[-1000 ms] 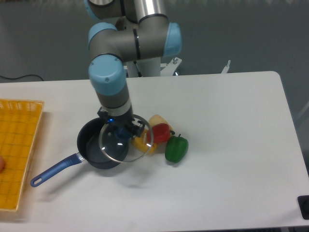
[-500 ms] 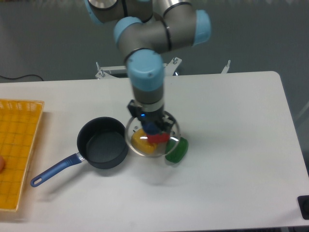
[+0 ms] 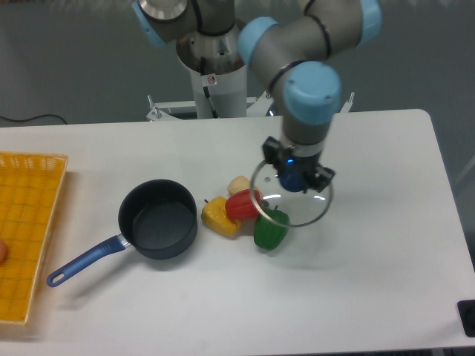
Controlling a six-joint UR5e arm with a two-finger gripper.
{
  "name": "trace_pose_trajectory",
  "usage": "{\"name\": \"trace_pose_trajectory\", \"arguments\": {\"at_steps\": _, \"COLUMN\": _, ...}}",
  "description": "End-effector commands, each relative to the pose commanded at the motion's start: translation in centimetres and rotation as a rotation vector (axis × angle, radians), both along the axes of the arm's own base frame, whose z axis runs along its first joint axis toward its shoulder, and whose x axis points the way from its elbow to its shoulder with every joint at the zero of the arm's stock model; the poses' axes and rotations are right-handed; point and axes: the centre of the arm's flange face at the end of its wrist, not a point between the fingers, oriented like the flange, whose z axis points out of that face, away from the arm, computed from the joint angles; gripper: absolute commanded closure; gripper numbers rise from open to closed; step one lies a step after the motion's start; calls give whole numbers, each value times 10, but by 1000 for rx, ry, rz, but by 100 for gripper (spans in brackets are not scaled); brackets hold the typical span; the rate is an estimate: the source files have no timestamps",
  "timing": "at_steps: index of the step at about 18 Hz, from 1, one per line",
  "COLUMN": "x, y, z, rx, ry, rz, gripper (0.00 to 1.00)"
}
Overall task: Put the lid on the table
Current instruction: 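Lift the glass lid off the saucepan and carry it past the peppers, then lower the glass lid onto the empty table beyond the green pepper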
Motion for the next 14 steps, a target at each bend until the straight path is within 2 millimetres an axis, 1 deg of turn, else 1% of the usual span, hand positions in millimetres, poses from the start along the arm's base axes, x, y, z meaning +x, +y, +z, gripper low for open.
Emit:
{"name": "trace_pose_trajectory", "arguments": {"at_steps": 2, "x": -12, "y": -5, "z": -6, "rx": 4, "ry": 27, "rz": 4, "gripper": 54}}
{"name": "trace_pose_trajectory", "arguments": {"at_steps": 3, "x": -19, "y": -11, "z": -11, "rx": -7, "ry": 27, "rz": 16, "gripper": 54}}
{"name": "trace_pose_trajectory", "arguments": {"at_steps": 5, "x": -25, "y": -14, "z": -21, "rx": -23, "ry": 21, "rz": 20, "gripper": 54}}
{"name": "trace_pose_trajectory", "arguments": {"at_steps": 6, "x": -31, "y": -19, "z": -27, "rx": -31, "ry": 16, "rz": 30, "gripper": 53}}
{"name": "trace_pose_trajectory", "arguments": {"at_steps": 10, "x": -39, "y": -27, "z": -40, "rx": -38, "ry": 26, "rz": 10, "gripper": 53}}
{"name": "trace_pose_trajectory", "arguments": {"at_steps": 11, "x": -39, "y": -27, "z": -42, "rx": -37, "ry": 22, "rz": 10, "gripper": 53}}
{"name": "trace_pose_trajectory", "arguments": {"at_steps": 13, "x": -39, "y": -33, "z": -55, "rx": -46, "ry": 3, "rz": 20, "gripper": 52}}
{"name": "trace_pose_trajectory", "arguments": {"at_steps": 14, "x": -39, "y": -35, "z": -57, "rx": -44, "ry": 8, "rz": 23, "gripper": 52}}
